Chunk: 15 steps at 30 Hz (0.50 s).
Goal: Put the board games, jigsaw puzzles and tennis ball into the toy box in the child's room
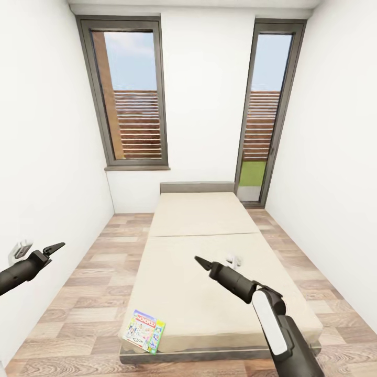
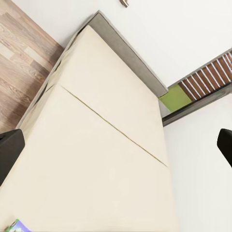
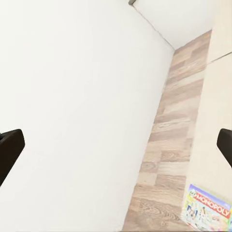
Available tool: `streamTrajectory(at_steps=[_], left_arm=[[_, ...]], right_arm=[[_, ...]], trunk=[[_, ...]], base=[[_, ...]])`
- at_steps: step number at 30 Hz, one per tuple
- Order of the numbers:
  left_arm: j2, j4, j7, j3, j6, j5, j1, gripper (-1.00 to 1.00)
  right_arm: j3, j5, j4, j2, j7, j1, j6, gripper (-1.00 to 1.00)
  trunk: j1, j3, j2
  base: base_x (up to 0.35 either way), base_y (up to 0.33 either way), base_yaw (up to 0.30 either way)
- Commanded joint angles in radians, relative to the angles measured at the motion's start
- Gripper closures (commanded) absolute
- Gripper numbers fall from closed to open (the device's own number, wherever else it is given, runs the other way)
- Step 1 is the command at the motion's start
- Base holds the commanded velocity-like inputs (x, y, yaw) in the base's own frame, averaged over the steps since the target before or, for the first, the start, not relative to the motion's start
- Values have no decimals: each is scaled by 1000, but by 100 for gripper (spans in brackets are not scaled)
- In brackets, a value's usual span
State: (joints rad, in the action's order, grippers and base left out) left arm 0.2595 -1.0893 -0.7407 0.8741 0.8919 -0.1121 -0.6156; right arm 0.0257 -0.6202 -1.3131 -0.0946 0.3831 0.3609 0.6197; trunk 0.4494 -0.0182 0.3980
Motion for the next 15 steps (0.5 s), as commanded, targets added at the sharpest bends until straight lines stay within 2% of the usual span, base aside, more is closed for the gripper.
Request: streamTrajectory(at_steps=[1, 4, 8, 15], left_arm=[[0, 0, -2, 2, 7, -5, -1, -100], [0, 0, -6, 2, 7, -6, -1, -100], [0, 0, -9, 2, 8, -7, -1, -100], [-1, 0, -12, 1, 14, -8, -1, -100]], right_arm=[[-1, -4, 10, -13, -10, 1, 9, -100], [-1, -5, 38, -33, -57, 1, 28, -100], [-4, -9, 123, -42, -97, 3, 49, -100], [-2, -63, 235, -44, -113, 27, 55, -100]], trunk=[[1, -2, 2], [1, -2, 2], [1, -2, 2], [1, -2, 2]], base=[[0, 0, 0], [0, 0, 0], [0, 0, 0], [0, 0, 0]])
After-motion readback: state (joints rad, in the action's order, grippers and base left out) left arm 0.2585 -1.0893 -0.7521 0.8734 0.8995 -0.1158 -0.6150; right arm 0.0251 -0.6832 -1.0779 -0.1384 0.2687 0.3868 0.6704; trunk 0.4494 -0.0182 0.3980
